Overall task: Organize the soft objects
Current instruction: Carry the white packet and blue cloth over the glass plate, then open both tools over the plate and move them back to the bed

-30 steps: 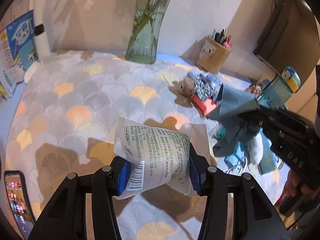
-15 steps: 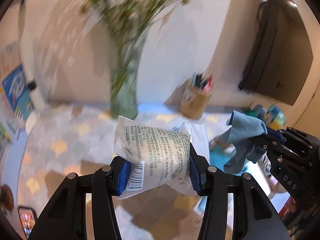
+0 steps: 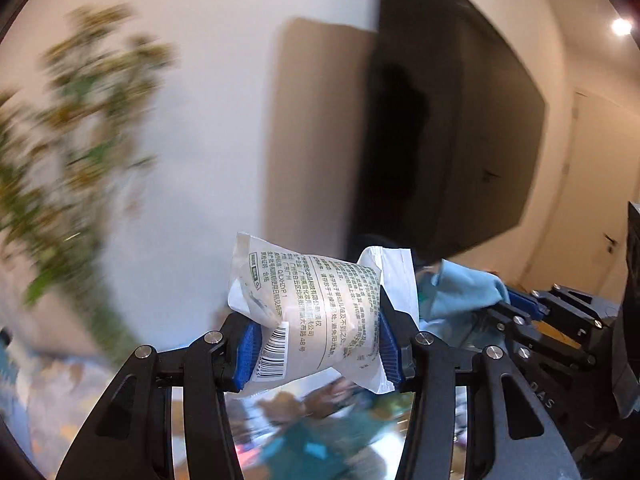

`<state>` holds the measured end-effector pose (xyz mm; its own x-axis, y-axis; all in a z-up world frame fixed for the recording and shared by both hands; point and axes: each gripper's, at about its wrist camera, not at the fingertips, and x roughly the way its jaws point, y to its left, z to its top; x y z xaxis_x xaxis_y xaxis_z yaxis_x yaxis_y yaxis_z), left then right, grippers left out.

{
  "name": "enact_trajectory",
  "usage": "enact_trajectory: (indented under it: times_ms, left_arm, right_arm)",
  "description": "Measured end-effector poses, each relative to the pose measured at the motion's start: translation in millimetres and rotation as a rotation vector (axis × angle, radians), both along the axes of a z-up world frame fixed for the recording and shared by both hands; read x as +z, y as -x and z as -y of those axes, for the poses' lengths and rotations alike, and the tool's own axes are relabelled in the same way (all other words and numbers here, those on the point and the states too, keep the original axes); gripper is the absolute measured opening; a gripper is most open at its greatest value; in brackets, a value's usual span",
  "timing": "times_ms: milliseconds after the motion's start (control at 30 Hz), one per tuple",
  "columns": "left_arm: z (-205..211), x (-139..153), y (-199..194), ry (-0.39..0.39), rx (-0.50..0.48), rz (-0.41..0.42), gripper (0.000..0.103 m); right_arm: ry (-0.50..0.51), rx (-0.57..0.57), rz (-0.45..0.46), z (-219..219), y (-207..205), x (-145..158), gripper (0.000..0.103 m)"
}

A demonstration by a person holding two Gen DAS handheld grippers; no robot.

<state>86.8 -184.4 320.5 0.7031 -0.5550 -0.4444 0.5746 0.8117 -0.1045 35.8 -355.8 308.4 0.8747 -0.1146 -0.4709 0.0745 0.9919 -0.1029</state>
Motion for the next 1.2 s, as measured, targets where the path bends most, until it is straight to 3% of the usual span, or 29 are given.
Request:
enact_trajectory:
  times_ms: [167, 300, 367, 567, 700, 800, 867, 900, 1033, 1200]
  left_arm:
    - [79, -12, 19, -0.052, -0.152, 0.001, 0.047]
    - [133, -43, 33, -0.123, -0.258, -0.074, 0.047]
    - [157, -66, 39, -0.197, -0.301, -0.13, 0.048]
    - [179, -130, 48, -0.326, -0.347, -0.311, 0.048]
    - [184, -156, 51, -0.386, -0.351, -0.376, 0.052]
    - [184, -157, 52, -0.387, -0.36, -0.42, 0.064]
    - [183, -151, 49, -0.363, -0.362, -0.424, 0.07]
    - [182, -149, 48, -0.35, -0.367, -0.422, 0.07]
    - [165, -135, 56, -0.285, -0.404, -0.383, 0.071]
    - [132, -113, 62, -0.206, -0.434, -0.33, 0.071]
  right_arm:
    - [-0.017, -0.133, -0.002, 66, 23, -2, 0.012]
    - [-0.04, -0.221, -0.068, 110, 38, -27, 0.012]
    - [-0.071, -0.259, -0.111, 128, 44, -45, 0.012]
    - [-0.199, -0.333, -0.282, 169, 63, -114, 0.012]
    - [-0.256, -0.352, -0.342, 178, 71, -143, 0.012]
    - [-0.308, -0.33, -0.327, 180, 70, -144, 0.019]
    - [-0.297, -0.34, -0.298, 175, 69, -137, 0.058]
    - [-0.281, -0.346, -0.268, 173, 72, -133, 0.062]
    - [-0.253, -0.354, -0.235, 167, 74, -120, 0.063]
    - [-0.333, -0.371, -0.193, 157, 86, -116, 0.063]
